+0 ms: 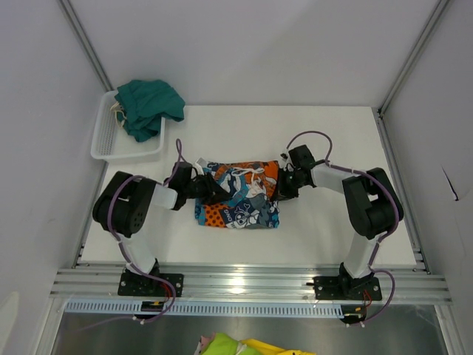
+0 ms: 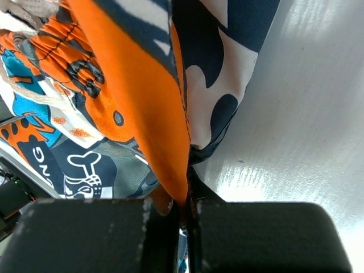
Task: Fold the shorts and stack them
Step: Neatly place the folded shorts to the corner, then grab the shorts from the pile, then move the shorts to the center of the board
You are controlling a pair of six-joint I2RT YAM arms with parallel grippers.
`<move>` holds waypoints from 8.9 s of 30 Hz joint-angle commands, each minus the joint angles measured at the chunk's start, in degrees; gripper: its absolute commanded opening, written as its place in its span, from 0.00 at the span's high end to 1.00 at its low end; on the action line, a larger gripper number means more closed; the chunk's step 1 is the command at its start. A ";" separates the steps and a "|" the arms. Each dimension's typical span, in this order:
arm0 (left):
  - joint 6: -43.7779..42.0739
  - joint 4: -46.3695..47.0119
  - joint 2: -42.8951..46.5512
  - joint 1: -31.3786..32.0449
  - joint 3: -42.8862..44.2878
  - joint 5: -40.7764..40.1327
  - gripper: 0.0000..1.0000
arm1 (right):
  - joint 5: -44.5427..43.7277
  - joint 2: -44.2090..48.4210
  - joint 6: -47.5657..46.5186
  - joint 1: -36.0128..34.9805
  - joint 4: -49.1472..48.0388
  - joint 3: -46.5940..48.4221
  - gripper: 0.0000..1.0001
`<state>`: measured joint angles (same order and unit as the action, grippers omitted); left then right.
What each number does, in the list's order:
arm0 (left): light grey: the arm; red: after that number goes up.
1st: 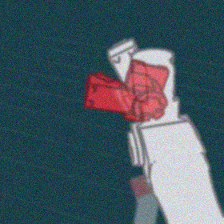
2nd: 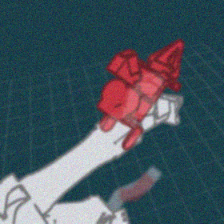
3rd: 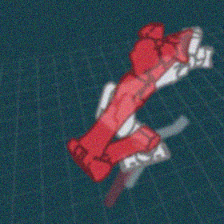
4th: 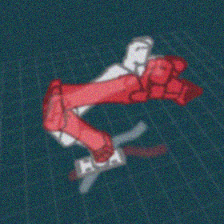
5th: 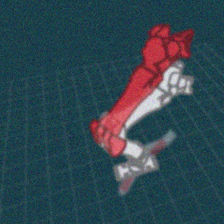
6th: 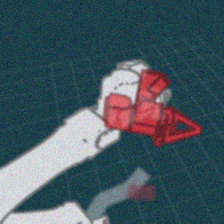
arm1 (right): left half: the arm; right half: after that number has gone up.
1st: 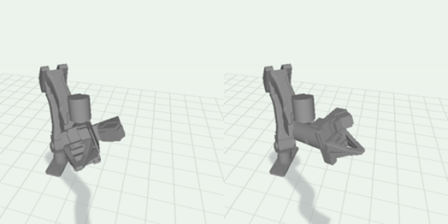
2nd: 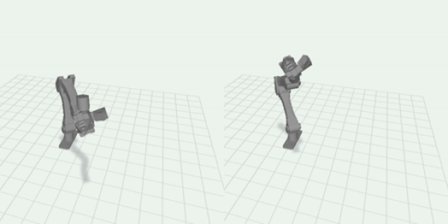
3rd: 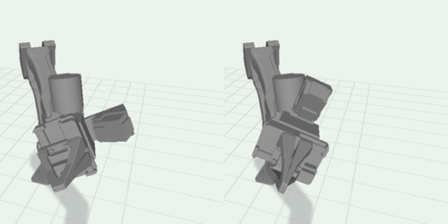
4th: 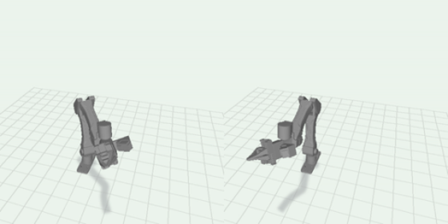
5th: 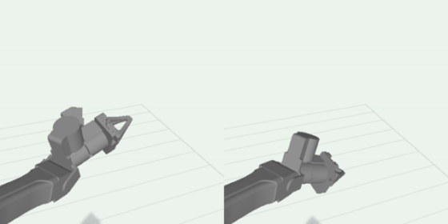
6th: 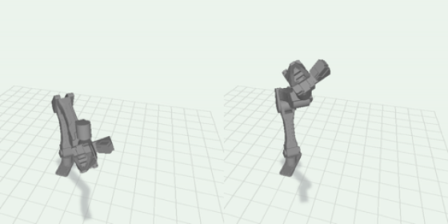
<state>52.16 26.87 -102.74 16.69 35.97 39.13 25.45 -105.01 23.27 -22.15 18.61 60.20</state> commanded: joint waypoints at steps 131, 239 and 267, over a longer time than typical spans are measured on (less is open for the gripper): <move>8.04 -35.57 17.94 -31.01 38.72 -33.83 0.01 | -42.68 47.09 -5.87 -9.22 -36.19 -34.36 0.01; -20.35 -51.04 69.34 16.71 33.82 -58.38 1.00 | -36.77 38.15 -4.99 -52.53 -34.59 -21.28 0.15; -15.60 -58.07 67.14 16.71 41.73 -62.16 1.00 | -53.30 -4.23 -1.29 -66.17 -63.17 -5.80 0.11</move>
<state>35.22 -33.50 -34.74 33.10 74.67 -22.35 -21.89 -108.14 22.04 -86.91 -39.11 51.88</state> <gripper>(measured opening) 0.006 0.891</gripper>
